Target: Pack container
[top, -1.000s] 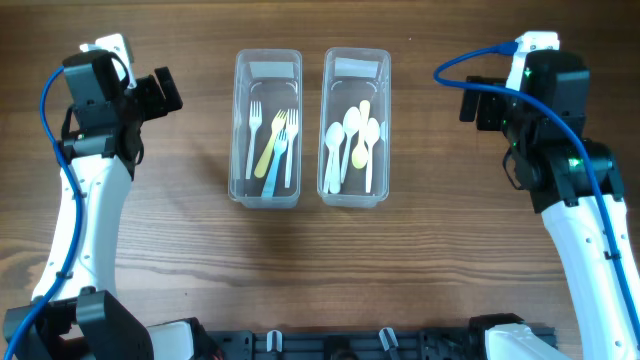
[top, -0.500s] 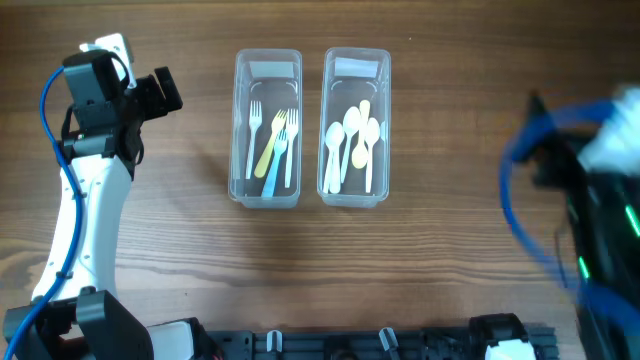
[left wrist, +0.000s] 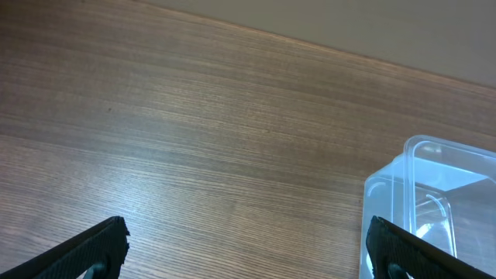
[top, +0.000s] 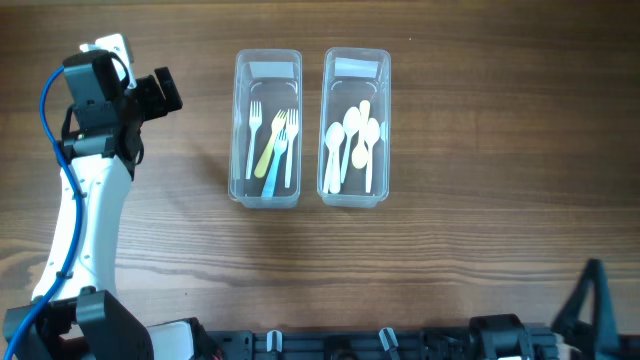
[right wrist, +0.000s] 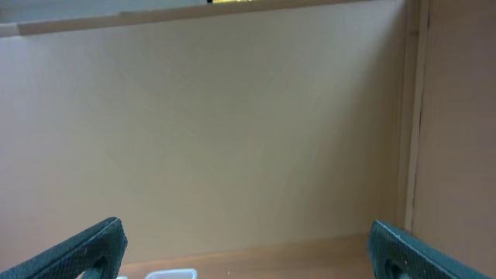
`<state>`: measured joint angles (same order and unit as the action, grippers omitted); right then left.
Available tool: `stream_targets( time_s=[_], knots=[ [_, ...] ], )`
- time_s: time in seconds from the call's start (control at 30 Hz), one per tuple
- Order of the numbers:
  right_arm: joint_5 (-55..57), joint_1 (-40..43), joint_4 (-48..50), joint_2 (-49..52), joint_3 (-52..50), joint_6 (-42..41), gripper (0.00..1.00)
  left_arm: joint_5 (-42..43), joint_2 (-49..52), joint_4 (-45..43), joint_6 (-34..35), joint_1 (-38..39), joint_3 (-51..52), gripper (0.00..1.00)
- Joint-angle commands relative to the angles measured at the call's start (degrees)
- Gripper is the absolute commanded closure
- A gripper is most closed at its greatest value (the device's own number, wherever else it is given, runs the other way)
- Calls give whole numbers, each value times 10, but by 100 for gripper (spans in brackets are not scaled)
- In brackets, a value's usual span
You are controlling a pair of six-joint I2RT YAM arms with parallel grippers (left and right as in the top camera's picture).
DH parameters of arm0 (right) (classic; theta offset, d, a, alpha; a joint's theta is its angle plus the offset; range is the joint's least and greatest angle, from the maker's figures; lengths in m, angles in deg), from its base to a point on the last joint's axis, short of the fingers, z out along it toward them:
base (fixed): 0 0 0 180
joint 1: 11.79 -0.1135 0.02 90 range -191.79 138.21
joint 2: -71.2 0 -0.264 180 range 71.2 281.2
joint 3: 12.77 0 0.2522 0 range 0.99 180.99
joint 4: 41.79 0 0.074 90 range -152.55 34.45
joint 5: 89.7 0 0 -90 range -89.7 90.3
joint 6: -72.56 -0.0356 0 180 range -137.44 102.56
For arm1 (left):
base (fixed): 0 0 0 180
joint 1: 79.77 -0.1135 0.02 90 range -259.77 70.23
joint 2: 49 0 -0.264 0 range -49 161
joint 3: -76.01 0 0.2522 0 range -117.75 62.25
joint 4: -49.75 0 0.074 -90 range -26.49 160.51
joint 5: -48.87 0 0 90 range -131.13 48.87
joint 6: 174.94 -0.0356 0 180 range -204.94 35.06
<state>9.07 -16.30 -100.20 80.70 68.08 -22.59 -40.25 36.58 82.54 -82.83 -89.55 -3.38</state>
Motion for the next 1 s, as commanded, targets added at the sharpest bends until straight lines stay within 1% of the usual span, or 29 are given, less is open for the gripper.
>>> stream_targets(
  time_s=[0.0, 0.2, 0.3, 0.53, 0.67, 0.77, 0.9, 0.97],
  knots=[
    [-13, 13, 16, -44, -102, -38, 0, -3, -12, -1, 3, -2, -5, 0],
    [-34, 16, 139, -92, -286, -38, 0, -3, -12, -1, 3, -2, -5, 0],
    [-55, 16, 198, -92, -361, -38, 0, -3, -12, -1, 3, -2, -5, 0],
    [-59, 16, 336, -92, -525, -39, 0, -3, -12, -1, 3, -2, -5, 0],
    [-59, 16, 370, -92, -595, -38, 0, -3, -12, -1, 3, -2, -5, 0],
    [-59, 16, 381, -92, -618, -37, 0, -3, -12, -1, 3, -2, -5, 0],
    [-96, 16, 382, -92, -635, 20, 0, -3, -12, -1, 3, -2, -5, 0],
    [-104, 16, 383, -92, -640, 36, 0, -3, -12, -1, 3, -2, -5, 0]
  ],
)
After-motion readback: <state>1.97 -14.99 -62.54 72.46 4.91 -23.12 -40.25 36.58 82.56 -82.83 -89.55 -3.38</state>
